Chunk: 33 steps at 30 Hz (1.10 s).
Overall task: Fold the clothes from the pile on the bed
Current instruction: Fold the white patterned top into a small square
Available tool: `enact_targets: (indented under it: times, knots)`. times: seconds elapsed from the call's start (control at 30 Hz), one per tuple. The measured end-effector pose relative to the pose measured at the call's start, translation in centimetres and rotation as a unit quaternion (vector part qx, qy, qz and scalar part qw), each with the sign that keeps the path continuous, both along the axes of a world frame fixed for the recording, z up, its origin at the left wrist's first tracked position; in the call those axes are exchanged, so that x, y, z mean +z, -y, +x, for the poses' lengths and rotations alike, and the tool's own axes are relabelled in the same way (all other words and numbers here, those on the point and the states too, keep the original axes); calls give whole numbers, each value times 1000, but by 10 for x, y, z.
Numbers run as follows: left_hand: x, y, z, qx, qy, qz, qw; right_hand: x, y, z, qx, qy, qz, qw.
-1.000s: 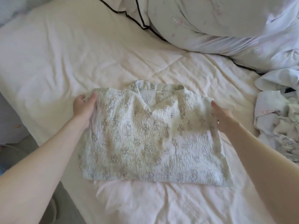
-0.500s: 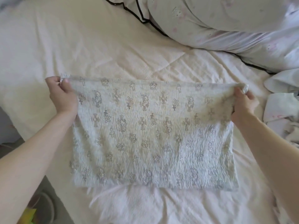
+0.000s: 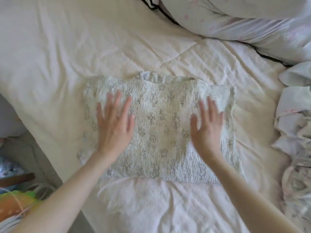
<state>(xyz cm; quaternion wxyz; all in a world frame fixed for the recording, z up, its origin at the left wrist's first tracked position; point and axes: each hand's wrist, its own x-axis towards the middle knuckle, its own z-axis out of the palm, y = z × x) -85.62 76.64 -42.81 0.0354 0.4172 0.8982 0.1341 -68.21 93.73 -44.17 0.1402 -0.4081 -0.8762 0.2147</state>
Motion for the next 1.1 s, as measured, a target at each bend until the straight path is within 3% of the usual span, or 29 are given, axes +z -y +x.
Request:
enact_targets:
  times: [0.13,0.2,0.3,0.43,0.53,0.63,0.77,0.83,0.9,0.93,0.97,1.03,1.1]
  knots:
    - [-28,-3,36,-145,-24,-157,977,-24,51,-16,209,121,19,970]
    - [-41,-3,12,-144,-61,-207,966,-38,30,-24,224,193,43,954]
    - [-40,3,-36,-91,-75,-230,966,-48,-12,-24,163,253,58,952]
    - [-18,26,-38,-14,-9,-160,987,-33,-4,-6,128,203,44,970]
    - [-10,66,8,54,52,-114,991,-21,51,23,168,184,-4,968]
    - [-15,114,45,172,118,-115,971,-23,81,65,183,214,-40,959]
    - [-19,155,50,312,170,-51,933,-26,58,92,58,249,-80,963]
    - [-18,159,50,465,243,54,849,-19,57,87,43,230,-75,969]
    - [-13,150,54,577,415,178,680,-11,75,75,96,221,-52,969]
    - [-11,144,56,598,495,230,587,-8,90,69,133,209,-48,968]
    - [-11,139,58,607,543,265,517,-5,106,63,171,191,-46,966]
    - [-11,131,55,619,576,298,444,-4,135,53,227,161,-38,960]
    - [-9,126,48,632,587,296,410,-11,147,45,239,175,-48,954]
